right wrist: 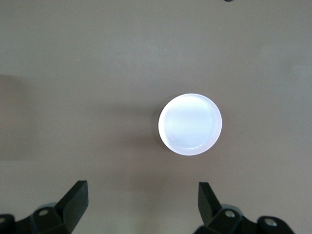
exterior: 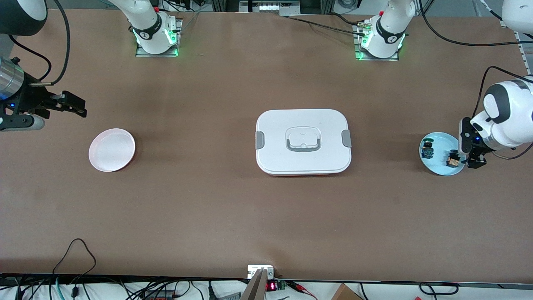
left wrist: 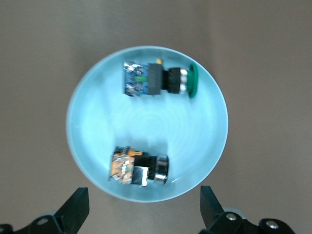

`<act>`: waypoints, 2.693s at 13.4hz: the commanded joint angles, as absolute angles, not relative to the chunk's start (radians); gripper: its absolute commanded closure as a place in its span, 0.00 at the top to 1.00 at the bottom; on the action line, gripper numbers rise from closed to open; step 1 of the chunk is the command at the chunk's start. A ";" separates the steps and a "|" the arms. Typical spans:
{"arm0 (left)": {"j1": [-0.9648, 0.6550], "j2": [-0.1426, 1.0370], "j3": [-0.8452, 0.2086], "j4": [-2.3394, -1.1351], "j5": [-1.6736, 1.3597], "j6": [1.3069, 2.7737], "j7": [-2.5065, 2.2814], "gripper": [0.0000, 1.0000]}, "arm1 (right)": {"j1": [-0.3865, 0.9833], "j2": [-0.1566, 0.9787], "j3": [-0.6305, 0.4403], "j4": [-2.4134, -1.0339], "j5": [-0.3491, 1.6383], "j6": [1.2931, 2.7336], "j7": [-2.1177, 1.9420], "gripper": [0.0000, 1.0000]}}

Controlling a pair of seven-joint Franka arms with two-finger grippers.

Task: Transfer orange switch to right arm and place
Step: 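Lower the left gripper and grasp the orange switch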

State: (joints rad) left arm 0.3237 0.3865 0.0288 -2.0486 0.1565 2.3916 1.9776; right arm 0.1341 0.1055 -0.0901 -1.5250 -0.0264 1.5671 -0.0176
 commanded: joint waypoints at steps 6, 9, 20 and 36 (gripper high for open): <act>0.528 0.489 -0.164 -2.039 0.164 2.517 2.078 1.00 | 0.135 0.078 -0.084 -1.551 -0.025 1.560 -0.026 1.00; 0.528 0.492 -0.164 -2.028 0.164 2.520 2.079 1.00 | 0.135 0.078 -0.086 -1.551 -0.025 1.563 -0.026 1.00; 0.538 0.564 -0.164 -1.964 0.166 2.520 2.080 1.00 | 0.132 0.080 -0.086 -1.551 -0.026 1.566 -0.028 1.00; 0.566 0.542 -0.183 -1.957 0.082 2.476 2.178 0.00 | 0.135 0.080 -0.084 -1.548 -0.026 1.560 -0.028 1.00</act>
State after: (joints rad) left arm 0.5401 0.5691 -0.1645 -1.9685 0.1343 2.5377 2.1472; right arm 0.1341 0.0979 -0.0874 -1.5327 -0.0264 1.5629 -0.0178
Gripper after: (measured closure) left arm 0.278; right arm 0.000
